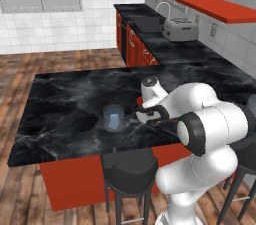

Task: There are four ice cubes in the ice bowl. Place two ice cubes in each glass of water.

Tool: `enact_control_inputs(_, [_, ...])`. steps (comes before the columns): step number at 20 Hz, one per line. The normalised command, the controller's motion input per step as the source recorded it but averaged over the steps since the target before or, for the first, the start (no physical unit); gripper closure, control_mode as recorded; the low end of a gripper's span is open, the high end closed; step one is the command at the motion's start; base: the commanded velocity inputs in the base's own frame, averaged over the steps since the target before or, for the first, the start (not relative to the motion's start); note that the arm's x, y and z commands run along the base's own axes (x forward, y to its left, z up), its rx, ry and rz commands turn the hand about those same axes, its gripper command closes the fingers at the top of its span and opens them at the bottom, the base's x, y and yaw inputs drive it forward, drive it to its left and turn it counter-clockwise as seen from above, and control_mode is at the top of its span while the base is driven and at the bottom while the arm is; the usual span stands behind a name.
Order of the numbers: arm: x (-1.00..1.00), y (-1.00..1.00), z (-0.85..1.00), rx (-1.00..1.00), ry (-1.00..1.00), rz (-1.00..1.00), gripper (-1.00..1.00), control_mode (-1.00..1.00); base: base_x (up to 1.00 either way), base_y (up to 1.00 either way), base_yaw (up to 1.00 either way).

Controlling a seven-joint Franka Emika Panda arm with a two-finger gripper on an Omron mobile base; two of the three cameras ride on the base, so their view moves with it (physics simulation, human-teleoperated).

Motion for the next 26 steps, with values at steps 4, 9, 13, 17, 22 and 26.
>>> enact_control_inputs(4, [-0.28, 0.00, 0.30, -0.04, -0.17, 0.00, 1.00, -1.00, 0.00, 0.00, 0.00])
enact_control_inputs(9, [-0.35, 0.00, 0.61, -0.01, -0.12, 0.00, 1.00, -1.00, 0.00, 0.00, 0.00])
enact_control_inputs(13, [-0.37, 0.00, 0.55, -0.05, -0.08, 0.00, 1.00, -1.00, 0.00, 0.00, 0.00])
enact_control_inputs(17, [-0.26, 0.00, 0.35, -0.03, 0.00, 0.00, 1.00, -1.00, 0.00, 0.00, 0.00])
enact_control_inputs(22, [0.00, 0.00, 0.00, 0.00, 0.00, 0.00, 1.00, -1.00, 0.00, 0.00, 0.00])
enact_control_inputs(26, [0.00, 0.00, 0.00, 0.00, 0.00, 0.00, 1.00, -1.00, 0.00, 0.00, 0.00])
